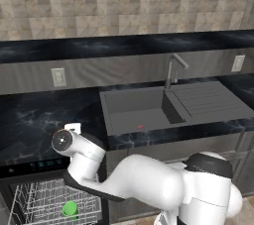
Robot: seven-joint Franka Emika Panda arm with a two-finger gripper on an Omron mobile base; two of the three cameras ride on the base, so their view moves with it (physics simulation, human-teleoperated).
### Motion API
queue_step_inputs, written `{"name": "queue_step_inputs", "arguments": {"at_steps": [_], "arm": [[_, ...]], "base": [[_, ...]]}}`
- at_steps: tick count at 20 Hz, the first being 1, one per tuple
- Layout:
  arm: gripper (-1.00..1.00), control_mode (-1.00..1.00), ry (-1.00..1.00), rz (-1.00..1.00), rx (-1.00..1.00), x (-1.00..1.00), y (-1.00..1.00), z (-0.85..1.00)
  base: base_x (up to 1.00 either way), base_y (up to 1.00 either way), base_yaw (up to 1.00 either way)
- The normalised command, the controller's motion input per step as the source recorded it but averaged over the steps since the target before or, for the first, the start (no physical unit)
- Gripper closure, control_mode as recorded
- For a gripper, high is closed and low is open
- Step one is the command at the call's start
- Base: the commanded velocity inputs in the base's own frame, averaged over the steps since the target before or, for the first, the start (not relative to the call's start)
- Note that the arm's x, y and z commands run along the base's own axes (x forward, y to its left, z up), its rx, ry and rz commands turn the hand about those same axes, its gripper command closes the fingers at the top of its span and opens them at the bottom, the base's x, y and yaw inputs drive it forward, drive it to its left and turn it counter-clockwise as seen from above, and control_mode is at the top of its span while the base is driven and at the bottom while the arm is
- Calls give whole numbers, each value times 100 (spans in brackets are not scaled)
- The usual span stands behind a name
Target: Pick up the cup and bowl from the counter, place them in the dishwasher, and close the dishwasher door.
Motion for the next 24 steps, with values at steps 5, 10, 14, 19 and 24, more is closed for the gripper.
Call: {"name": "queue_step_inputs", "arguments": {"at_steps": [5,10,14,19,24], "arm": [[-100,-100,0,0,0,28,0,0],[-100,-100,0,0,0,36,1,0],[-100,-100,0,0,0,43,8,-10],[-100,-100,0,0,0,40,23,-20],[-100,-100,0,0,0,34,32,-21]], "base": [[0,0,0],[0,0,0],[0,0,0],[0,0,0],[0,0,0]]}}
